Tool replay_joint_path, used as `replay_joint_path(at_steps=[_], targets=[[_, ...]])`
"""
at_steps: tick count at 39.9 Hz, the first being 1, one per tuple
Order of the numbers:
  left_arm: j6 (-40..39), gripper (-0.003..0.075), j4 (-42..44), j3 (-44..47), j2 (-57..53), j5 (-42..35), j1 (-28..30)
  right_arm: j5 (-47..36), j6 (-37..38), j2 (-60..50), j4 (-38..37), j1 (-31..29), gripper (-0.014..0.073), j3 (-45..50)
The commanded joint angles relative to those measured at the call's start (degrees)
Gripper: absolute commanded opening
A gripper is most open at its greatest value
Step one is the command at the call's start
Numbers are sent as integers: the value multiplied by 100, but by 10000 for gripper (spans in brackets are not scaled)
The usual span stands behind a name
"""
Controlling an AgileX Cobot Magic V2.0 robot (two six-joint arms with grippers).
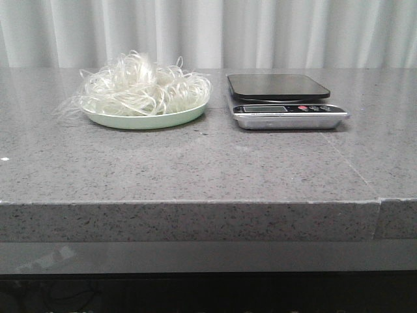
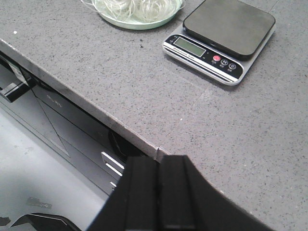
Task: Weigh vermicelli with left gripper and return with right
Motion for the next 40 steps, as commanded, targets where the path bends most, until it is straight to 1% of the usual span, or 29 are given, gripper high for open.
replay_joint_path(at_steps=[1,4,9,11,12,21,24,27,31,34,37,40], targets=[[-53,156,-58,-21,-54,-412,103,-368,1,25,-79,-30,142,-126],[-53,156,-58,168,-178,-422,338,-368,1,25,-79,-30,142,-126],[-53,156,-1,789,-541,-730,994,-368,1,25,-79,-30,142,-126],[-53,156,-15,1134,-740,-1048,1302,-368,1,25,-79,-30,142,-126],[-53,156,-25,1400,-862,-1323,1451,-368,1,25,-79,-30,142,-126],[-53,156,-27,3234,-1920,-3163,2512,-368,1,25,-79,-30,142,-126],[-53,156,-144,3785,-2248,-3581,2846,-368,1,25,-79,-30,142,-126],[-53,156,-293,4201,-2504,-3836,3143,-368,1,25,-79,-30,142,-126],[-53,156,-659,4656,-2779,-4100,3494,-368,1,25,-79,-30,142,-126],[-53,156,-758,4872,-2862,-4327,3664,-368,1,25,-79,-30,142,-126],[-53,156,-758,5029,-2958,-4487,3717,-368,1,25,-79,-30,142,-126],[-53,156,-758,5128,-3110,-4490,3721,-368,1,25,-79,-30,142,-126]])
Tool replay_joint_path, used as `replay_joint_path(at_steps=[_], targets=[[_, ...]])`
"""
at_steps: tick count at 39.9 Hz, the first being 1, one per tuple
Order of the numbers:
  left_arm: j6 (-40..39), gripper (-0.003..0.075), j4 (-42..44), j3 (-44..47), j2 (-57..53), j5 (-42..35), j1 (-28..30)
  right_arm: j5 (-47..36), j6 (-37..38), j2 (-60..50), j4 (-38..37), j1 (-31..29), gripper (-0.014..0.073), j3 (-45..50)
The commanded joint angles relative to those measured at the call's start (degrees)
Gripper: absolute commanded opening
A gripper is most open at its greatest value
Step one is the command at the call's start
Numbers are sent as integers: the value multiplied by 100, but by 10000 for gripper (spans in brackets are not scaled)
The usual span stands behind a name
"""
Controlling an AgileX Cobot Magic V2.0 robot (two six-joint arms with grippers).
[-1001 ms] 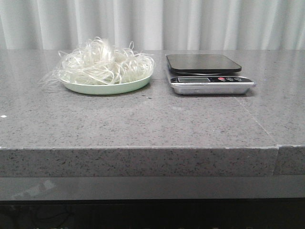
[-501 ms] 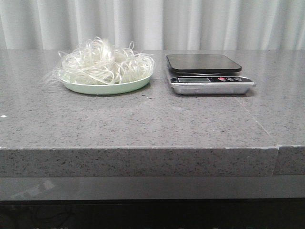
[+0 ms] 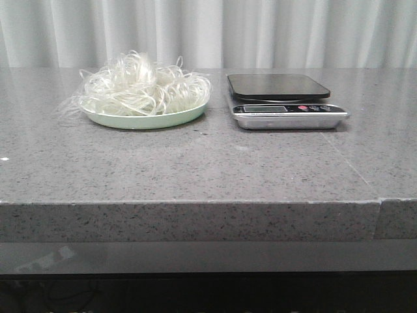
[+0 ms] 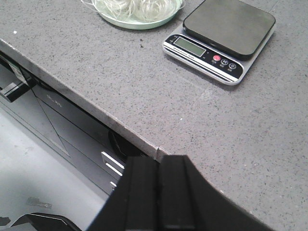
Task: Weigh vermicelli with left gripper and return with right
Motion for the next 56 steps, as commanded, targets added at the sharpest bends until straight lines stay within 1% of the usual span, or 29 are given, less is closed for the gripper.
replay_joint_path(at_steps=[1,12,56], targets=[[-53,156,-82,200,-152,-603,0,-368,-10,33,-79,-30,142,-126],[-53,156,-82,213,-141,-584,-98,-362,-10,33,-79,-30,142,-126],[-53,156,-82,213,-141,-576,-98,-362,-10,33,-79,-30,142,-126]])
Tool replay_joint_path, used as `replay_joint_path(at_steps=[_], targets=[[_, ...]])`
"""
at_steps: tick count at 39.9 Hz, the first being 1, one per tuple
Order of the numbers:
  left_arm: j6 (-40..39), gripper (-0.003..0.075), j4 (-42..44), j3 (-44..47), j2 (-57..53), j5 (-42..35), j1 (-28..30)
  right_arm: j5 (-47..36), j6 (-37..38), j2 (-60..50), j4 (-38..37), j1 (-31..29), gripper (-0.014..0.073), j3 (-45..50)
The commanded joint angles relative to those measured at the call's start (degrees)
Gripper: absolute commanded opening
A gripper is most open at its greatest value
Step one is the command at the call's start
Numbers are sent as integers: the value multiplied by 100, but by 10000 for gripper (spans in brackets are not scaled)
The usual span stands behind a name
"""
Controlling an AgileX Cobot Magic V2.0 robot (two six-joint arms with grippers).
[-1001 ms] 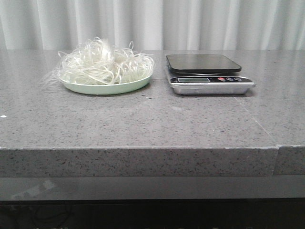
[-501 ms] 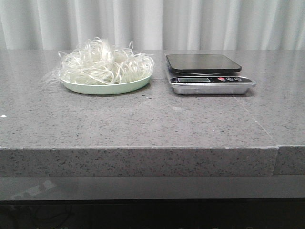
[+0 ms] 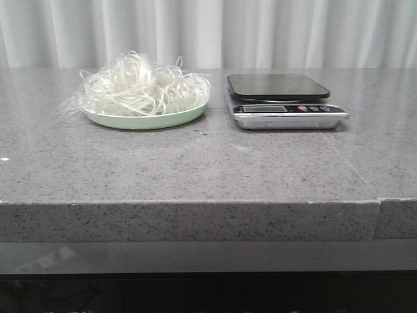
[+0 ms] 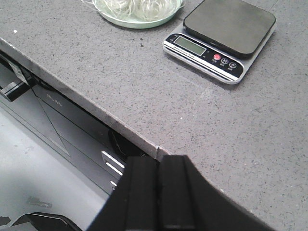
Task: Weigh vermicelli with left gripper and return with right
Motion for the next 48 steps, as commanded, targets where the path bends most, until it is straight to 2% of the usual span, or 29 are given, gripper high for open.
replay_joint_path(at_steps=[1,5,8,14,24,30,48], targets=[[-53,156,-54,213,-141,-462,-27,-363,-10,15,-79,-30,142,-124],[-53,156,-54,213,-141,-462,-27,-589,-10,-174,-104,-288,142,67],[-53,156,-54,213,-141,-462,-27,-1077,-10,-407,-104,-607,142,444],[-53,156,-54,213,-141,-462,-27,-2642,-10,-1182,-104,-1519,142,1573],[-53,156,-54,213,-141,-462,-27,-4729,-10,-2510,-99,-2773,142,3692],[-53,156,-54,213,-141,-462,-27,-5685,-10,-2803,-20,-3189,142,4542],[-53,156,-54,213,-131,-448,-27,-5688,-10,-2809,405,-3226,142,4679]])
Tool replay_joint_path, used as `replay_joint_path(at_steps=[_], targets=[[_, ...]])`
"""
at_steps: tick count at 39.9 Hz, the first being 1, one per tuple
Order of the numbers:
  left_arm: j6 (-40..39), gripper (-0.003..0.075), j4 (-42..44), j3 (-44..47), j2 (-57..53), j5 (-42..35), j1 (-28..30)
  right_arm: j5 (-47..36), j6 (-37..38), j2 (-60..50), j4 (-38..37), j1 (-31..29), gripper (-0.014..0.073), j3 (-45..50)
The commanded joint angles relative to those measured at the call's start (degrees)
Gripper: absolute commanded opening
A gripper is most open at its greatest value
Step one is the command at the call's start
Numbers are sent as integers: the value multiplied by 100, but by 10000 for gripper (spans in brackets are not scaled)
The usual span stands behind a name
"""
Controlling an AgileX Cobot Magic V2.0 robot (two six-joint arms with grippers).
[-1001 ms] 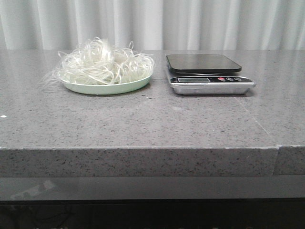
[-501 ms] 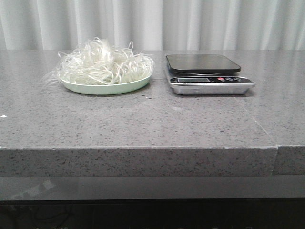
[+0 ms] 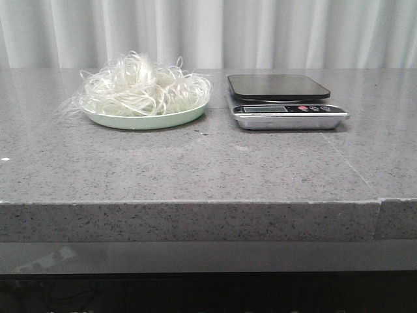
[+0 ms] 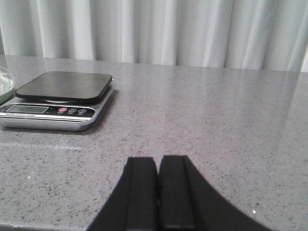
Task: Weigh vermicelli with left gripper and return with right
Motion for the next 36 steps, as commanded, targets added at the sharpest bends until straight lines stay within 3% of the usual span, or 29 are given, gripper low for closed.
replay_joint_path(at_steps=[1,36], targets=[[-53,156,-54,213,-131,-448,-27,-515,-10,-95,147,-38,142,-16],[-53,156,-54,213,-131,-448,-27,-566,-10,-90,272,-38,142,-16]])
